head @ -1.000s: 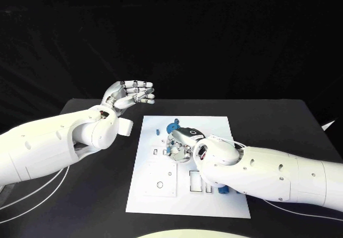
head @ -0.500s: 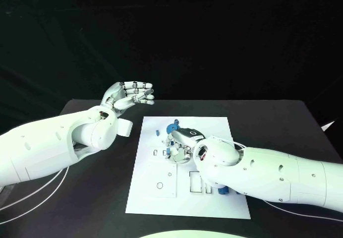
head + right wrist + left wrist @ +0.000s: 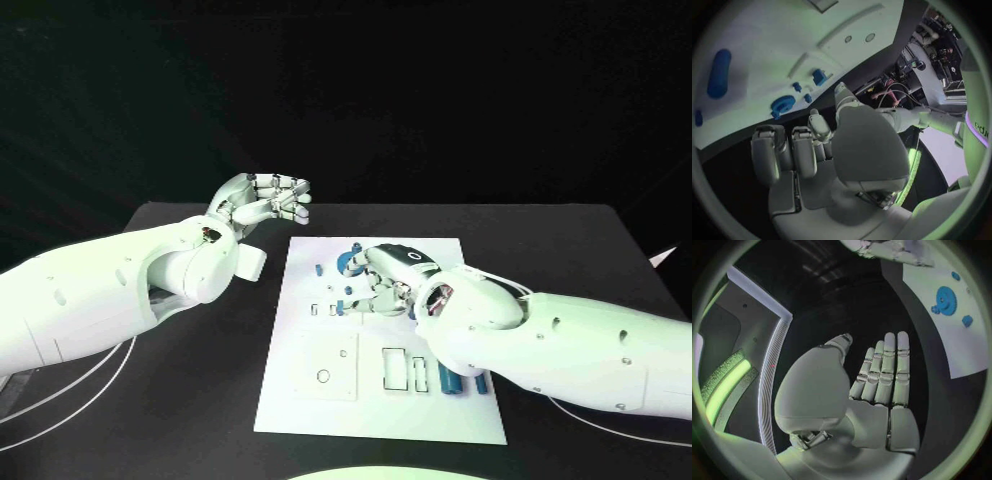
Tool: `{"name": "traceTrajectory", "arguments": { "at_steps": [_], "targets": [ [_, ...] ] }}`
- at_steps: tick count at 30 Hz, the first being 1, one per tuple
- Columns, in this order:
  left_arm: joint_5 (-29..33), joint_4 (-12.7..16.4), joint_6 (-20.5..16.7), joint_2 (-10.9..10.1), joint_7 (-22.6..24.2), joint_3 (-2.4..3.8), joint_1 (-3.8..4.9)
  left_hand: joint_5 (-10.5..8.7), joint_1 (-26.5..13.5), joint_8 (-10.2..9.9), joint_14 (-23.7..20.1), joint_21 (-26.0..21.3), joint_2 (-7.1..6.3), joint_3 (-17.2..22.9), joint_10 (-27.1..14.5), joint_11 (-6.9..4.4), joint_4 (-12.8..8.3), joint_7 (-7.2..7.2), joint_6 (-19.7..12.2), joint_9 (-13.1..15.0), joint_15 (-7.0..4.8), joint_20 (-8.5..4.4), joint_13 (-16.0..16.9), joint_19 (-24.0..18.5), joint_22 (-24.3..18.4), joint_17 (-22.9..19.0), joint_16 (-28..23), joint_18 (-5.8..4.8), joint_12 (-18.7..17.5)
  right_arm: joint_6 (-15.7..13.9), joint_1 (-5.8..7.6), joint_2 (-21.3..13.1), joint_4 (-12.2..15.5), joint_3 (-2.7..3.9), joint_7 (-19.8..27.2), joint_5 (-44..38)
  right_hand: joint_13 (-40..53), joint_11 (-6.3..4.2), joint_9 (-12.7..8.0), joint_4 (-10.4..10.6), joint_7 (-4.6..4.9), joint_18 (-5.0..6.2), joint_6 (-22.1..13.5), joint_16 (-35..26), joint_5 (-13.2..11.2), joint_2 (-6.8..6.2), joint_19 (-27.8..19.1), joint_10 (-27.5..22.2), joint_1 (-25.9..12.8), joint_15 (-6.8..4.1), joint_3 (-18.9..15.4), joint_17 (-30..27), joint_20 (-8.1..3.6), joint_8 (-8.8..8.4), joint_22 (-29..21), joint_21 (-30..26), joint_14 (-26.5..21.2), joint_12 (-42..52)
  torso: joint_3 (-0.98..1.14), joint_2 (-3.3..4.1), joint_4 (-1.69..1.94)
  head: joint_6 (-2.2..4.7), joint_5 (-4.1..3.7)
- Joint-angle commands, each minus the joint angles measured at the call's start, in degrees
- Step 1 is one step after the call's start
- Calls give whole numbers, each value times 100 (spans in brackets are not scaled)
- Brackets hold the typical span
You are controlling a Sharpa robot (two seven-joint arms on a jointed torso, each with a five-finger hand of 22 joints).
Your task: Assemble the parts on the task board
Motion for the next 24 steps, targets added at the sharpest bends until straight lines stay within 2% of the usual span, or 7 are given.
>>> {"name": "traceTrajectory", "arguments": {
  "at_steps": [1,4,7,11,12,17,24],
  "targets": [
    [-1292,-66,676,42,-1190,3,6,-2,-416,504,-90,656,154,-282,-137,-115,64,15,-125,250,-106,-140,624,192,379,829,1371,80,1021,95,193,-289,190,13,931,1119,13,-9,-14,-7,-5,62,47,-11,93,29,294,6,113,24,84,1001,24,-16,1225,-89,454,41,-2,-10,-9,0,2],
    [-1960,-90,1097,76,-1773,3,7,5,-456,1105,465,1658,339,-380,-423,-273,96,-67,-222,487,-268,-261,1402,306,981,1420,2670,88,2287,272,363,-601,289,23,1062,1779,9,-22,-18,-5,-21,72,124,-8,-119,150,273,-9,127,15,154,1008,17,36,1206,-135,456,52,-5,-36,-21,-6,11],
    [-2430,-94,1484,112,-2364,3,9,30,-526,1483,1976,3358,474,-220,-335,-419,99,-243,-213,628,-462,-422,1940,1536,3237,3554,4395,-231,3220,351,504,-900,330,37,1137,2313,21,-29,-14,-4,-31,70,163,-8,-141,164,279,0,114,10,159,1009,13,69,1212,-125,456,68,-8,-59,-33,-24,25],
    [-3069,-113,1992,188,-3114,3,36,14,-780,1967,2661,4220,451,-207,-125,-604,66,-415,-41,921,-610,-546,2516,2251,4644,4875,5229,-465,4135,369,661,-1230,333,57,1207,2861,40,-45,-11,0,-49,66,216,-9,-58,159,290,22,50,-3,135,1008,3,126,1221,-109,456,100,8,-85,-58,-57,56],
    [-3291,-133,2173,232,-3367,3,65,9,-860,2142,2792,4373,444,-234,203,-660,69,-486,27,1051,-664,-597,3173,2410,4931,5165,5395,-513,4671,359,700,-1294,323,61,1222,2971,45,-50,-13,-1,-54,64,225,-10,-1,161,294,28,26,-8,128,1008,-3,144,1225,-103,456,110,10,-88,-65,-60,57],
    [-3884,-221,2720,410,-4084,2,149,-25,-1132,2418,2969,4580,466,-370,659,-755,71,-585,71,1325,-746,-679,4089,2649,5349,5611,5641,-590,5366,278,840,-1475,238,71,1262,3324,36,-56,-20,1,-60,66,224,-14,103,175,291,22,-21,-15,120,1001,-10,168,1222,-114,454,110,3,-84,-46,-58,39],
    [-4274,-349,3200,694,-4553,-7,220,-81,-1304,2565,3015,4632,457,-489,762,-790,75,-626,63,1510,-777,-706,4357,2698,5452,5749,5716,-608,5563,281,906,-1521,145,74,1267,3435,19,-59,-26,-8,-63,72,221,-19,40,161,279,4,-25,-18,111,994,-15,185,1212,-140,452,100,5,-72,-22,-56,38]
  ]
}}
